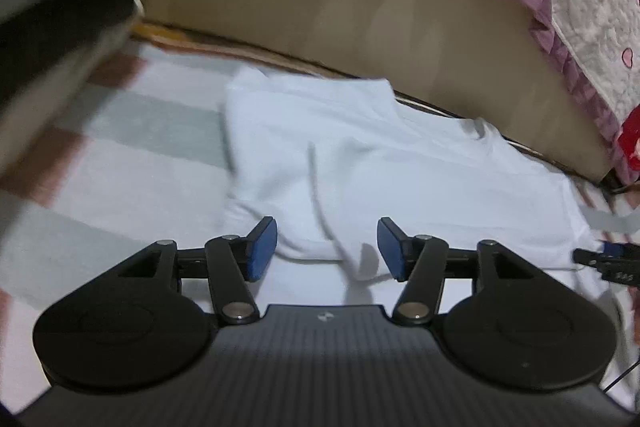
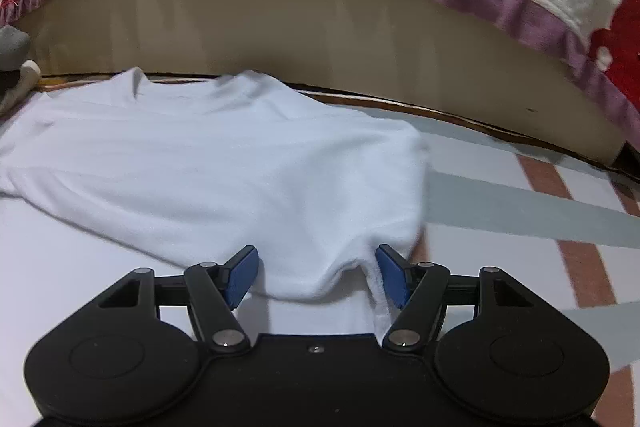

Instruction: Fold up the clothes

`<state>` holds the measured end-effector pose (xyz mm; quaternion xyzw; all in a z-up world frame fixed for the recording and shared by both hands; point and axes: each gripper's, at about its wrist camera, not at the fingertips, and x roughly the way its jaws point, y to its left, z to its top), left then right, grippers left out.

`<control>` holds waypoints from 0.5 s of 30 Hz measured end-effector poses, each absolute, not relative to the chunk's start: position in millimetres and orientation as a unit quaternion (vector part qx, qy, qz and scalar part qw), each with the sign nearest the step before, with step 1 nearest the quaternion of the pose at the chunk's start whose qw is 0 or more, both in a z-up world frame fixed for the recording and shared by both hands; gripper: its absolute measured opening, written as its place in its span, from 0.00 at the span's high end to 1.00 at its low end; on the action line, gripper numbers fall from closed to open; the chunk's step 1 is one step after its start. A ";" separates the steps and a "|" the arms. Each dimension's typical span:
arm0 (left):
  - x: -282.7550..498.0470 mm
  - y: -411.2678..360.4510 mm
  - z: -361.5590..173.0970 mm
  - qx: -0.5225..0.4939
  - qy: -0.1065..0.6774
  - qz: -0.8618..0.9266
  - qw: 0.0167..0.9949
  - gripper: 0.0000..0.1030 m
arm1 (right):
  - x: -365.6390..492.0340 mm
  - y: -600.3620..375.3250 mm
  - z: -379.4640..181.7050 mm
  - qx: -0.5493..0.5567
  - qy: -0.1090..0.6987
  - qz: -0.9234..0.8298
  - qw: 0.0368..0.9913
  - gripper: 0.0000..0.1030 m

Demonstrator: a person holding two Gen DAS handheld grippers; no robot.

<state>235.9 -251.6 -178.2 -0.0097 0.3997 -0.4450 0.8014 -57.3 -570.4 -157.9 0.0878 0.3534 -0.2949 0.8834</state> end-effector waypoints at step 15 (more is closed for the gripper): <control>205.9 -269.2 -181.0 0.133 0.331 -0.439 0.825 0.99 | 1.4 -547.8 -163.0 0.038 0.394 -0.241 0.886 0.31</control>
